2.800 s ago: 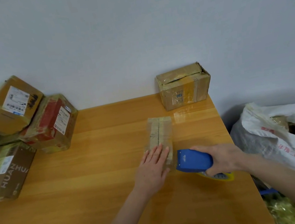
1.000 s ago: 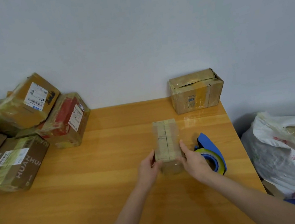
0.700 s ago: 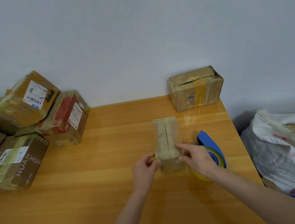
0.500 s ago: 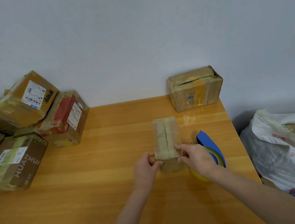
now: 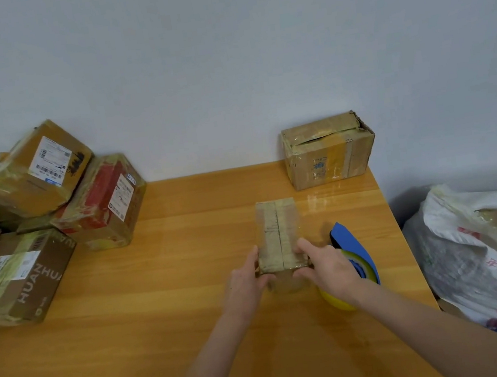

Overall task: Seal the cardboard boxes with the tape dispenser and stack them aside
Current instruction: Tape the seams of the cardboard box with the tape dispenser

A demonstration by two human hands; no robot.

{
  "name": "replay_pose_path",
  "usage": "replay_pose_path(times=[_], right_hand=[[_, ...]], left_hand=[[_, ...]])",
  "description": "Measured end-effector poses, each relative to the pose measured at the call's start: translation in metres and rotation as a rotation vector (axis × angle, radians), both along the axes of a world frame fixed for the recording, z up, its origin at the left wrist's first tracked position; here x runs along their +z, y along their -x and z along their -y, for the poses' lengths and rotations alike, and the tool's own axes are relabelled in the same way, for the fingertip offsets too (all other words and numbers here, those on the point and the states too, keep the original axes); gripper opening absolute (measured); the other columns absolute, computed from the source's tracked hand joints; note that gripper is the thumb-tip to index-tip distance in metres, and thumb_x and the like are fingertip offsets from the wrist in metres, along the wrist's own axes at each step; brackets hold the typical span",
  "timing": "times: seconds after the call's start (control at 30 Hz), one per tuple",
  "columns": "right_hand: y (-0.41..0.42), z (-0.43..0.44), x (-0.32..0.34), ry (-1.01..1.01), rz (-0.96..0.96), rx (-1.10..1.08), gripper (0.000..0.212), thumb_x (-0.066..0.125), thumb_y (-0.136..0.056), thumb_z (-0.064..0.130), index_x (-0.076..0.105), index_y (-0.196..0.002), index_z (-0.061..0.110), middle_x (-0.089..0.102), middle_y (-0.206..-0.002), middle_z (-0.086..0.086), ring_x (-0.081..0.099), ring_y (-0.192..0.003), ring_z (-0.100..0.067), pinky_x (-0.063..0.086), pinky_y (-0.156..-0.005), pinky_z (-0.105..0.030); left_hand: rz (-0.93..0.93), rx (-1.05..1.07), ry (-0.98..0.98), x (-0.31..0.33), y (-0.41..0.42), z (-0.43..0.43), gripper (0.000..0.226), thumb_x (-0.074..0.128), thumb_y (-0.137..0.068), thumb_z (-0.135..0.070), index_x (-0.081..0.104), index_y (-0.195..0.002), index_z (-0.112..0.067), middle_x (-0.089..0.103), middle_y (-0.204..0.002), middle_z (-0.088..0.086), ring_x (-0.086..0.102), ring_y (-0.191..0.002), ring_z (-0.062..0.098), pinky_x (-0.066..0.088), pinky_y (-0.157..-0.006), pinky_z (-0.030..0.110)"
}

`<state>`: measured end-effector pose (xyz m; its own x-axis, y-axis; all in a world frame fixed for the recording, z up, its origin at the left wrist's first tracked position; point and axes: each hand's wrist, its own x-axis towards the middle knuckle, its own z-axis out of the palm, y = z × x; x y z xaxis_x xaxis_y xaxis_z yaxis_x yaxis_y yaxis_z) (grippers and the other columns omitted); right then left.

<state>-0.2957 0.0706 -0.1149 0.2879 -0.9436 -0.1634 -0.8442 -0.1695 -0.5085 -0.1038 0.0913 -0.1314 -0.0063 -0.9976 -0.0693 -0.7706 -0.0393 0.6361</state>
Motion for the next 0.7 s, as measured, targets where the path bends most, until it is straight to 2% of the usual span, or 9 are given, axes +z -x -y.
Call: replay_pose_path(times=[0.07,0.13,0.23,0.3,0.37,0.4,0.5,0.57,0.7], right_hand=[[0.002,-0.001,-0.003,-0.002,0.022,-0.005,0.034,0.063,-0.092,0.038,0.042,-0.116,0.024,0.047,-0.061,0.011,0.041,-0.049,-0.005,0.028,-0.044,-0.02],[0.0,-0.002,-0.006,0.023,0.006,-0.001,0.032,0.062,-0.093,0.036,0.042,-0.116,0.024,0.044,-0.058,0.012,0.04,-0.047,-0.004,0.025,-0.042,-0.018],[-0.002,0.0,-0.004,0.004,0.029,0.009,0.03,0.061,-0.094,0.034,0.043,-0.116,0.023,0.053,-0.068,0.01,0.05,-0.055,-0.012,0.036,-0.046,-0.022],[0.005,0.002,-0.001,-0.089,0.113,0.017,0.028,0.059,-0.096,0.032,0.045,-0.119,0.025,0.065,-0.092,0.002,0.063,-0.076,-0.019,0.053,-0.063,-0.032],[0.015,0.003,0.003,-0.181,0.242,-0.004,0.027,0.055,-0.098,0.034,0.05,-0.124,0.029,0.066,-0.112,0.003,0.064,-0.101,-0.019,0.055,-0.084,-0.039],[0.017,0.002,0.006,-0.191,0.304,-0.034,0.03,0.055,-0.097,0.037,0.052,-0.126,0.031,0.065,-0.117,0.005,0.063,-0.108,-0.016,0.054,-0.09,-0.039],[0.012,0.002,0.009,-0.171,0.46,-0.187,0.054,0.061,-0.093,0.039,0.043,-0.142,0.026,0.059,-0.13,0.004,0.057,-0.116,-0.014,0.052,-0.093,-0.03],[0.0,0.0,0.005,-0.243,0.473,-0.253,0.066,0.063,-0.092,0.04,0.034,-0.148,0.02,0.055,-0.135,0.002,0.055,-0.12,-0.017,0.05,-0.084,-0.02],[-0.018,0.001,-0.009,-0.411,0.455,-0.377,0.051,0.058,-0.094,0.04,0.046,-0.137,0.017,0.062,-0.117,0.002,0.062,-0.1,-0.017,0.055,-0.081,-0.031]], left_hand=[[-0.033,-0.04,-0.01,-0.001,-0.004,-0.002,0.069,0.065,-0.091,-0.022,0.028,-0.15,-0.018,0.064,-0.125,0.001,0.064,-0.106,0.015,0.052,-0.087,0.027],[-0.002,-0.07,0.001,-0.002,-0.006,-0.003,0.065,0.06,-0.094,-0.021,0.028,-0.151,-0.02,0.066,-0.122,0.002,0.065,-0.103,0.016,0.053,-0.087,0.031],[-0.045,-0.042,-0.043,0.0,-0.007,-0.001,0.056,0.06,-0.094,-0.024,0.039,-0.146,-0.021,0.067,-0.121,-0.001,0.064,-0.103,0.012,0.053,-0.089,0.028],[-0.044,-0.053,-0.129,0.004,-0.009,0.002,0.047,0.057,-0.094,-0.04,0.05,-0.137,-0.024,0.066,-0.12,-0.004,0.062,-0.1,0.007,0.051,-0.086,0.021],[-0.051,-0.038,-0.188,0.007,-0.007,0.004,0.057,0.047,-0.09,-0.06,0.053,-0.134,-0.024,0.062,-0.121,-0.002,0.058,-0.102,0.009,0.049,-0.085,0.022],[-0.091,-0.007,-0.202,0.008,-0.003,0.005,0.063,0.046,-0.087,-0.064,0.052,-0.135,-0.023,0.058,-0.123,-0.002,0.057,-0.104,0.011,0.048,-0.085,0.022],[-0.327,0.08,-0.224,0.007,0.014,0.007,0.062,0.064,-0.085,-0.049,0.044,-0.137,-0.022,0.056,-0.12,-0.007,0.056,-0.101,0.008,0.049,-0.07,0.012],[-0.34,0.058,-0.22,0.004,0.021,0.009,0.059,0.067,-0.087,-0.04,0.042,-0.137,-0.02,0.056,-0.118,-0.009,0.055,-0.101,0.007,0.049,-0.072,0.012],[-0.31,0.025,-0.233,-0.002,0.013,0.014,0.039,0.055,-0.096,-0.028,0.049,-0.133,-0.017,0.06,-0.115,-0.005,0.057,-0.102,0.011,0.049,-0.078,0.016]])
